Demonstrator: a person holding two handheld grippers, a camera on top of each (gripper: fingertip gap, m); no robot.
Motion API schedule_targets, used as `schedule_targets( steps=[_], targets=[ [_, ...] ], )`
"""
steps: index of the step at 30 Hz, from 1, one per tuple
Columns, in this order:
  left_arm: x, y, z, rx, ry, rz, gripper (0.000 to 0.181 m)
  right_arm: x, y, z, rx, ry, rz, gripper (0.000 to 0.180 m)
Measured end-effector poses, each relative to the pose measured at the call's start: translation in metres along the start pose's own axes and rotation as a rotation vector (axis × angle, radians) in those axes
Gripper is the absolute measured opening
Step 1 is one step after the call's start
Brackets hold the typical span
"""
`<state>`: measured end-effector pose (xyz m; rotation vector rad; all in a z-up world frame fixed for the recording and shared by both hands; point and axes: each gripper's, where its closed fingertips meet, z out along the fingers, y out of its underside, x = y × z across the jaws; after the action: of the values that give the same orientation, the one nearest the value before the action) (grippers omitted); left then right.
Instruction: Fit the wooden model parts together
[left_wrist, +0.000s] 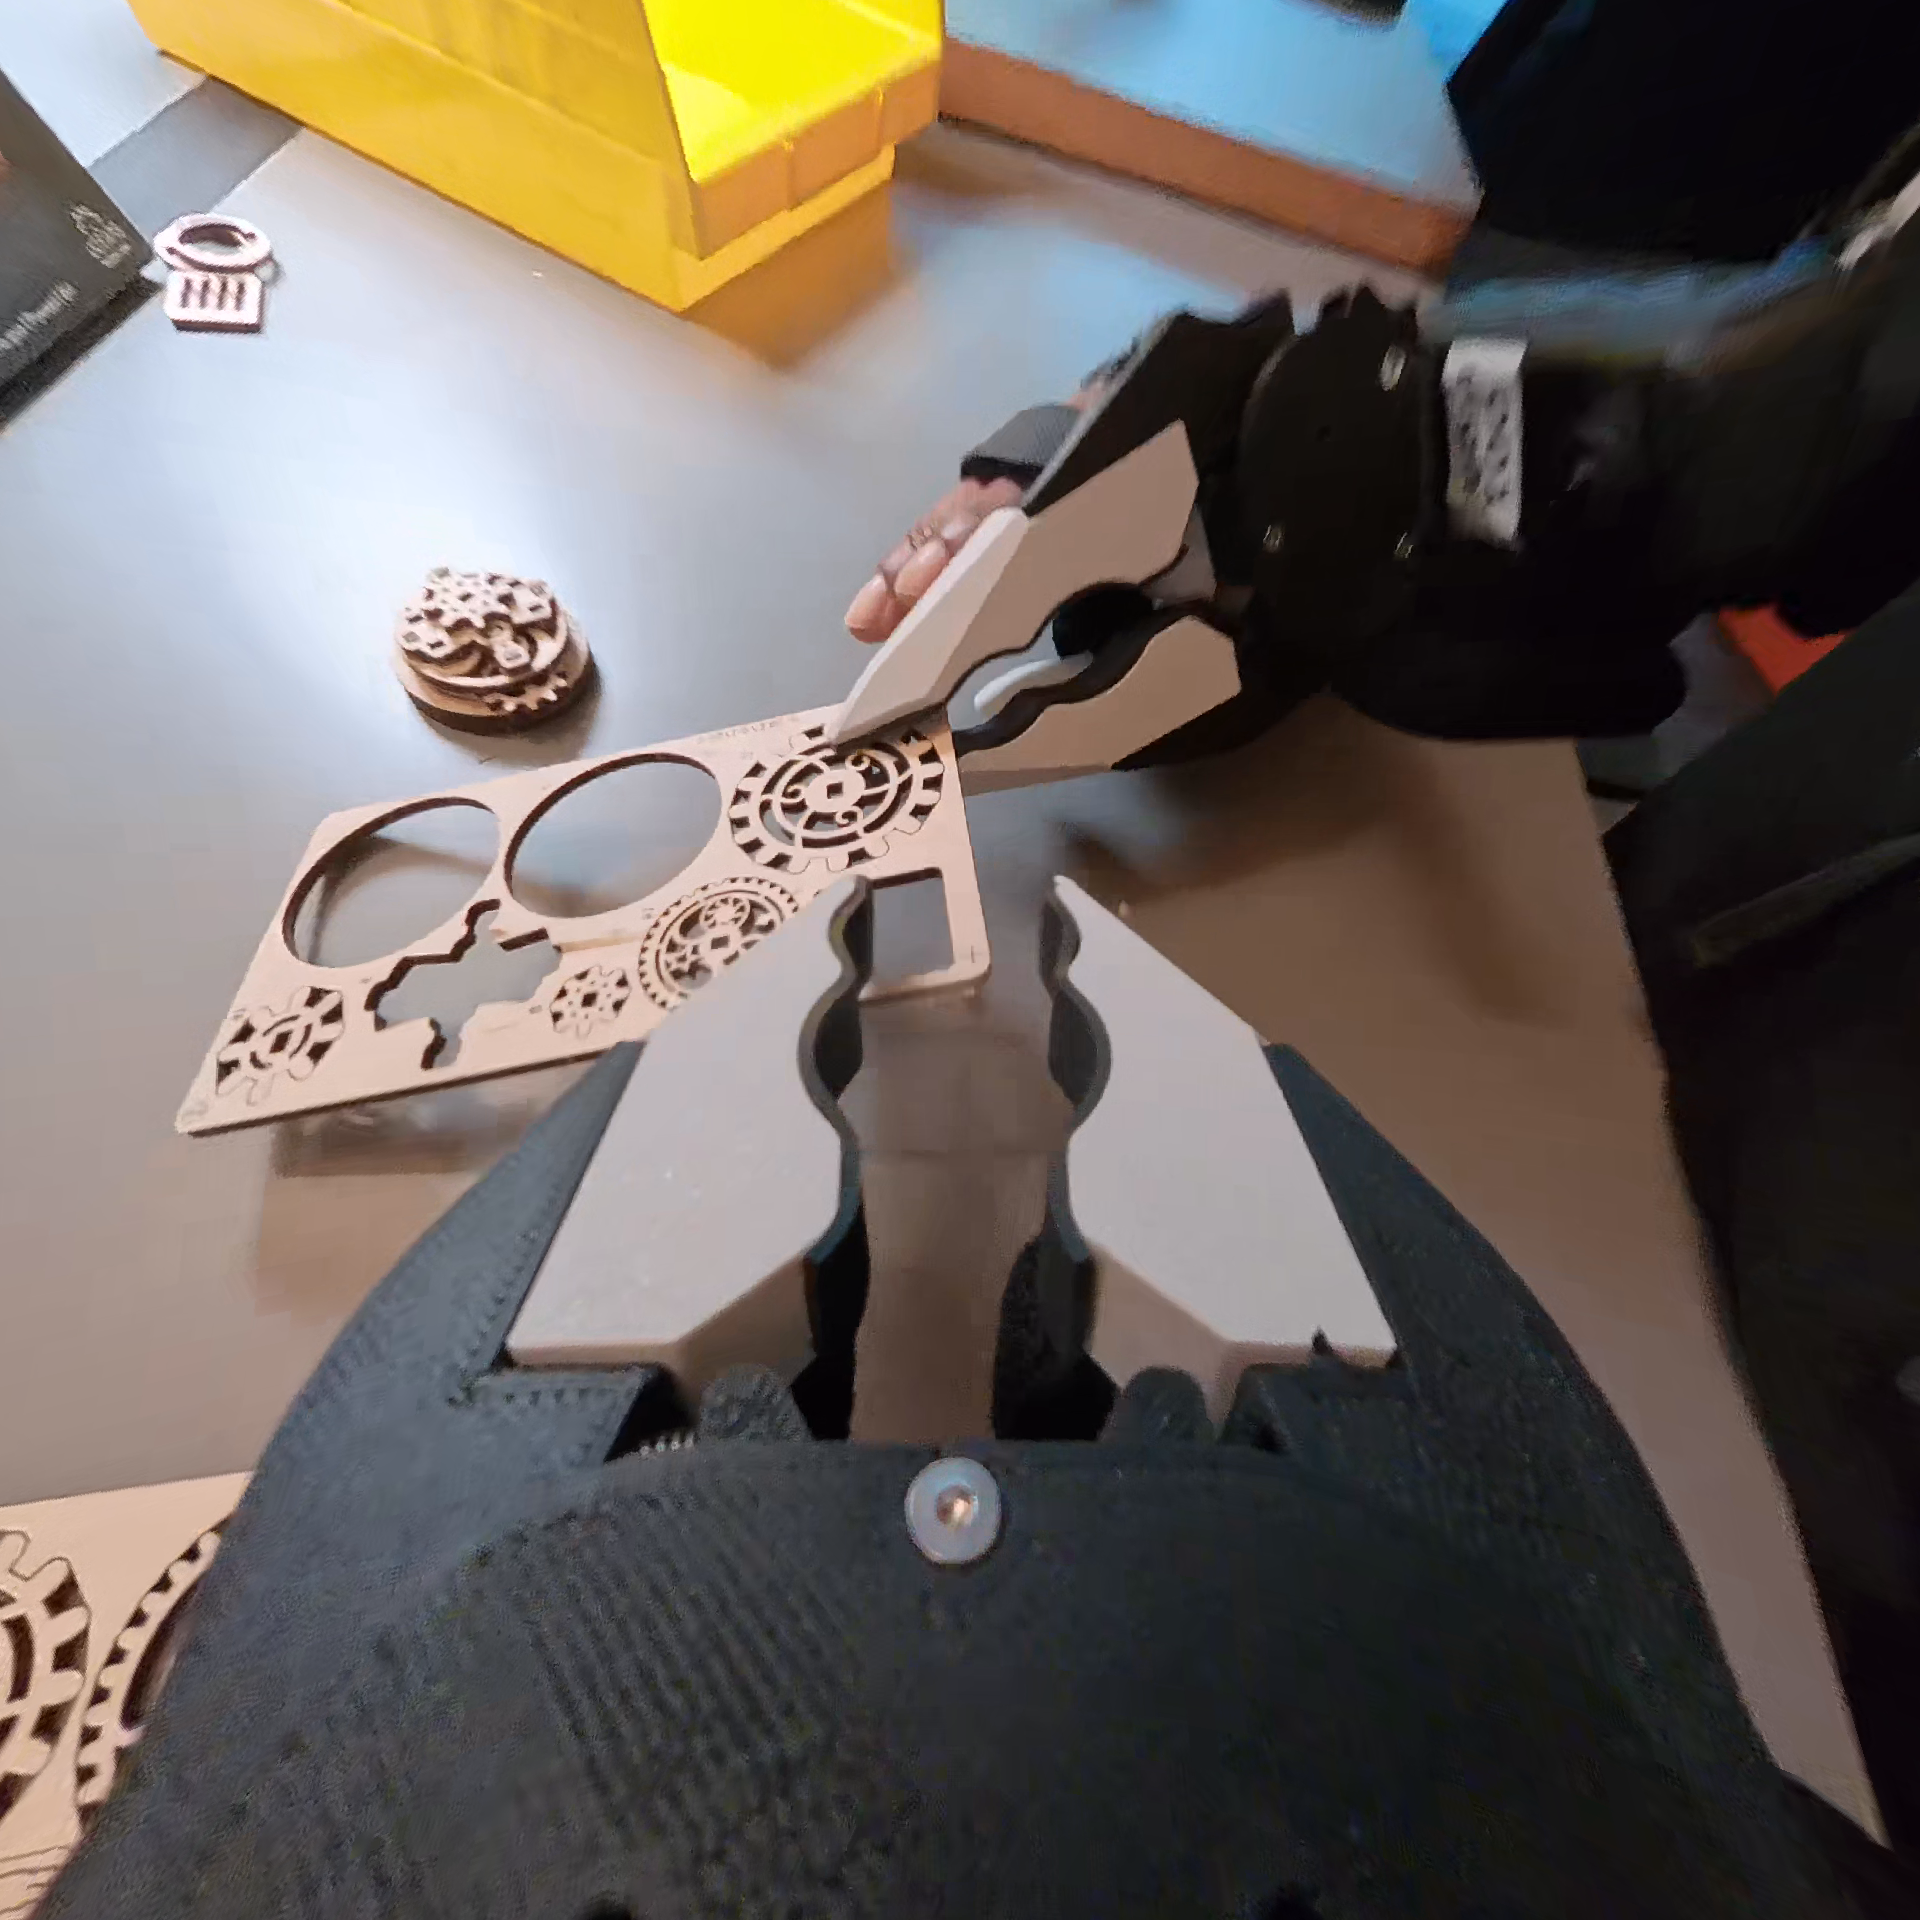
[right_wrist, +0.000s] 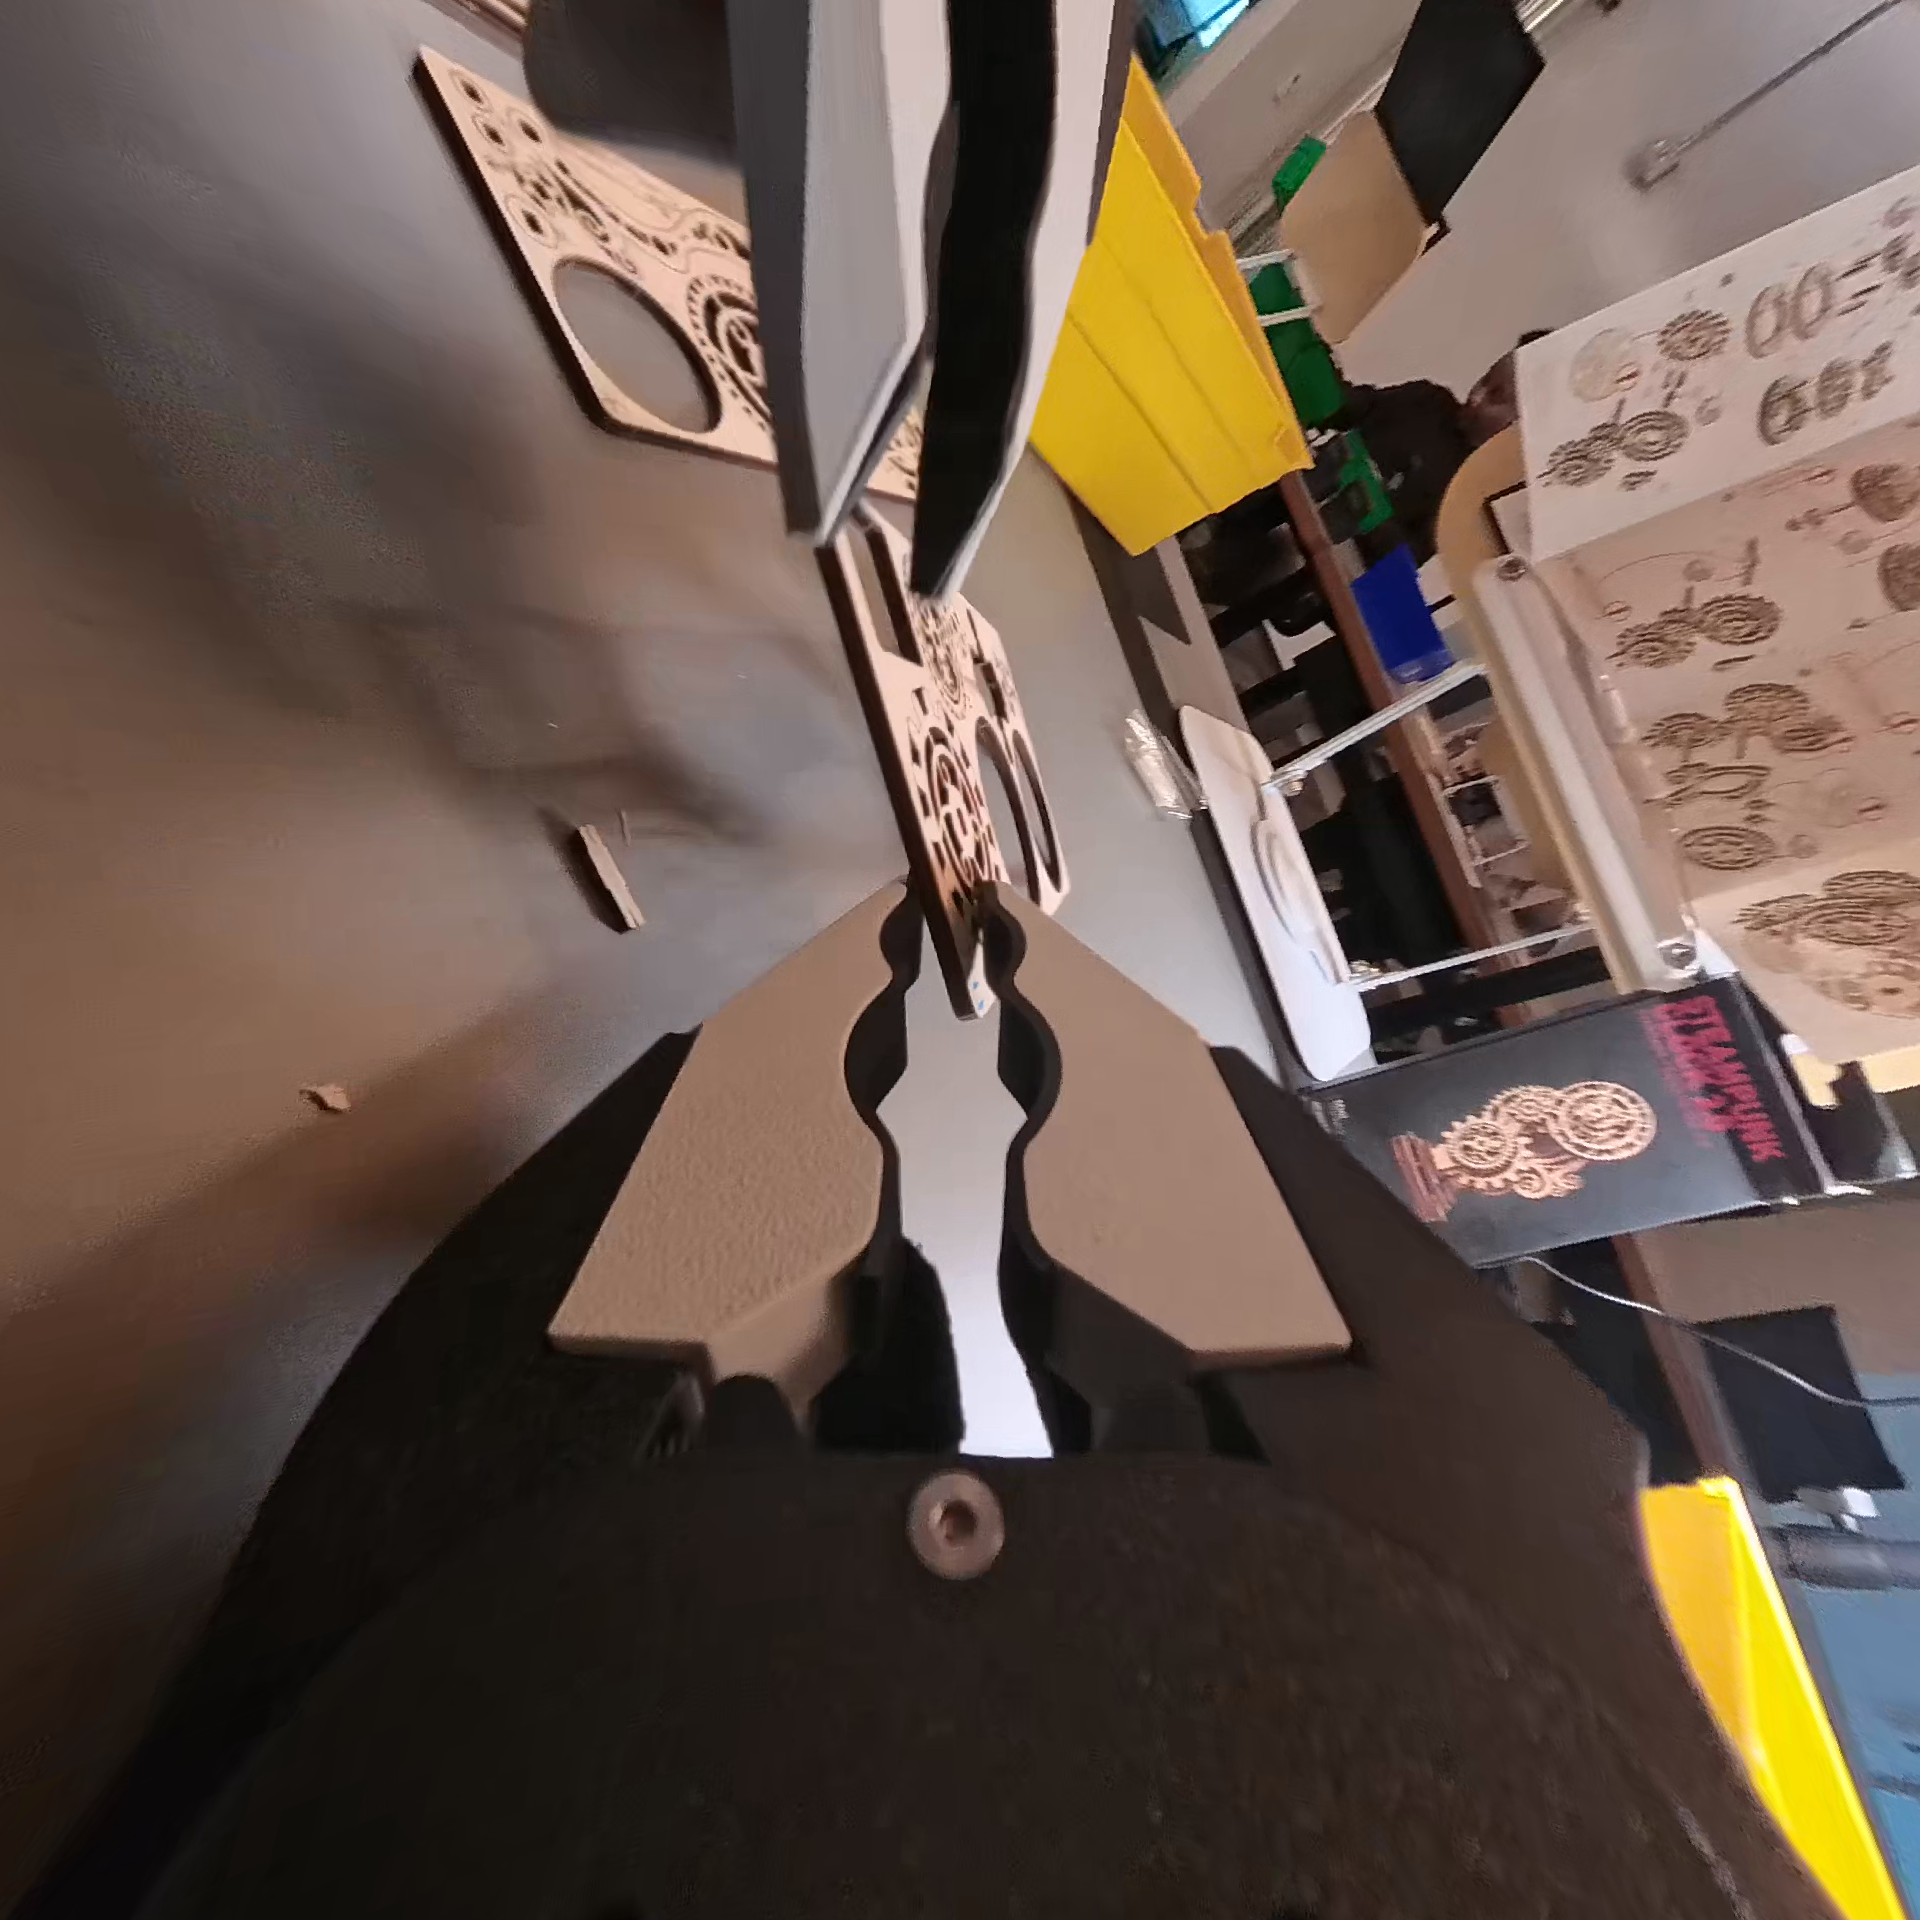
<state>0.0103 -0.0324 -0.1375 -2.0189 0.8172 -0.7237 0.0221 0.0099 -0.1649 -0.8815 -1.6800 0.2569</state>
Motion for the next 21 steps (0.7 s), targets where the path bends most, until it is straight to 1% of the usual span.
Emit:
schedule_targets(
  steps=[1,4,7,10,12,14,17,19,21],
  targets=[
    [-0.001,-0.005,-0.007,0.038,0.009,-0.033,0.033,0.002,0.001,-0.001,0.000,0.015,-0.007,0.007],
    [-0.010,-0.011,-0.027,0.116,0.029,-0.171,0.041,0.007,0.003,-0.005,0.000,0.048,-0.007,0.005],
    [-0.016,0.000,-0.037,0.158,0.052,-0.378,0.043,0.014,0.001,-0.010,0.005,0.098,-0.058,0.001],
    [-0.006,0.009,-0.032,0.273,0.109,-0.606,0.040,0.003,0.000,-0.012,-0.030,0.106,-0.231,0.001],
    [0.006,0.014,-0.023,0.315,0.169,-0.721,0.040,-0.008,-0.003,-0.011,-0.032,0.089,-0.289,0.002],
    [0.011,0.020,-0.015,0.330,0.162,-0.757,0.038,-0.015,-0.006,-0.010,-0.033,0.072,-0.303,0.004],
    [0.008,0.028,-0.008,0.309,0.102,-0.730,0.034,-0.021,-0.005,-0.007,-0.041,0.046,-0.301,0.007],
    [0.008,0.030,-0.005,0.283,0.098,-0.723,0.033,-0.022,-0.005,-0.006,-0.040,0.039,-0.288,0.008],
    [0.006,0.032,-0.003,0.244,0.061,-0.664,0.031,-0.024,-0.004,-0.005,-0.042,0.026,-0.267,0.008]
  ],
)
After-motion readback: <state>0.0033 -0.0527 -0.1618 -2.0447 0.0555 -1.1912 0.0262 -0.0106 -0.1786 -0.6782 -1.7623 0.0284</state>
